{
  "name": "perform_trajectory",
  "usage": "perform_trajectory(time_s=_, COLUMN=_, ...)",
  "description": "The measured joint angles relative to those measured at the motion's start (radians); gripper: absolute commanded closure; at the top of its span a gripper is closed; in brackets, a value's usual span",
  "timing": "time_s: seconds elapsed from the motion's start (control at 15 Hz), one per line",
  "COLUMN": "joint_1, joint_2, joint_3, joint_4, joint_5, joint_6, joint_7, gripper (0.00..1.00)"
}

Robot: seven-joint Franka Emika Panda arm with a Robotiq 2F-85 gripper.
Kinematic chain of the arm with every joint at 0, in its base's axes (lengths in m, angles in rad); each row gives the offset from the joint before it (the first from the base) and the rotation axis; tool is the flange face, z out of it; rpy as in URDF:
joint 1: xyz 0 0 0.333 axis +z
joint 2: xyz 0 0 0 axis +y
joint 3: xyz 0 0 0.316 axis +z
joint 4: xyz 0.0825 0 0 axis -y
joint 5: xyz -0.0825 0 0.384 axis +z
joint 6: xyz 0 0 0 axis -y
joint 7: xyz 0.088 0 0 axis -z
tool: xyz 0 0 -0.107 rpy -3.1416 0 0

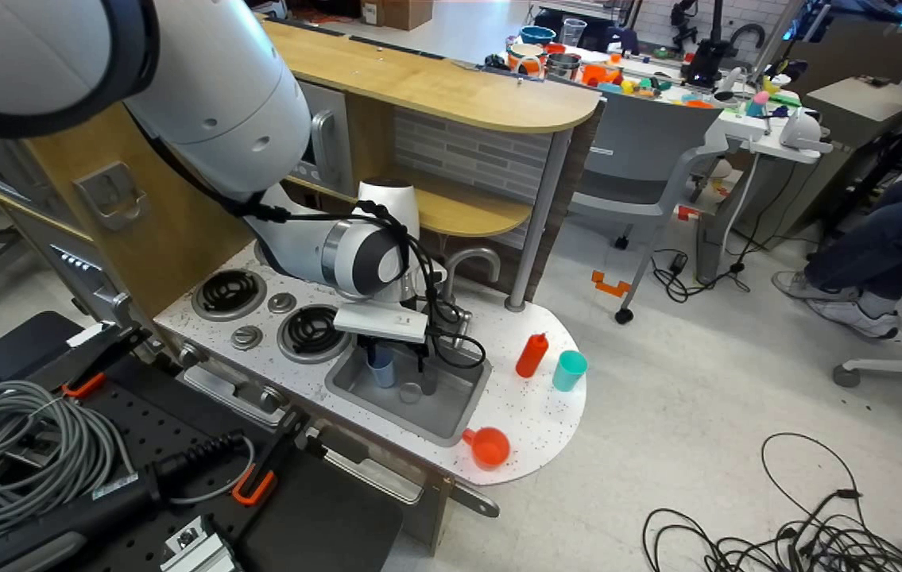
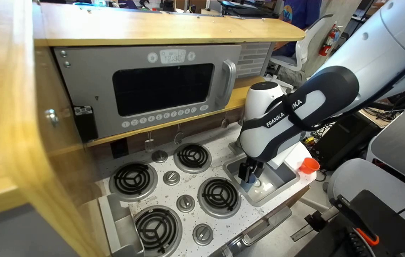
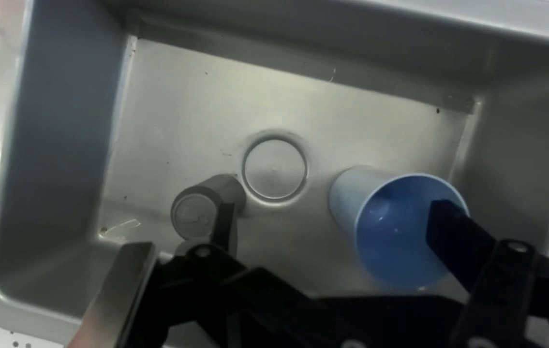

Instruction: Take the blue cup out of the sink and put it on the right side of the counter

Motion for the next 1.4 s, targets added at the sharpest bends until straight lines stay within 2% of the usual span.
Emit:
perform_trajectory(time_s=0.47, joint_1=0.007, joint_2=-0.005, joint_3=0.009, joint_4=-0.009, joint_5=0.0, joint_6=0.008, joint_7=0.0, gripper=0.82)
perform_trajectory(time_s=0.67, joint_1=0.007, joint_2=-0.008, joint_3=0.008, joint_4=-0.011, joint_5=0.0, joint_6=0.009, joint_7=0.01, gripper=1.0)
perform_trajectory(time_s=1.4, joint_1=0.011, joint_2=-0.013, joint_3=0.007, joint_4=-0.009, joint_5=0.013, joint_6=0.037, joint_7=0.227, gripper=0.99)
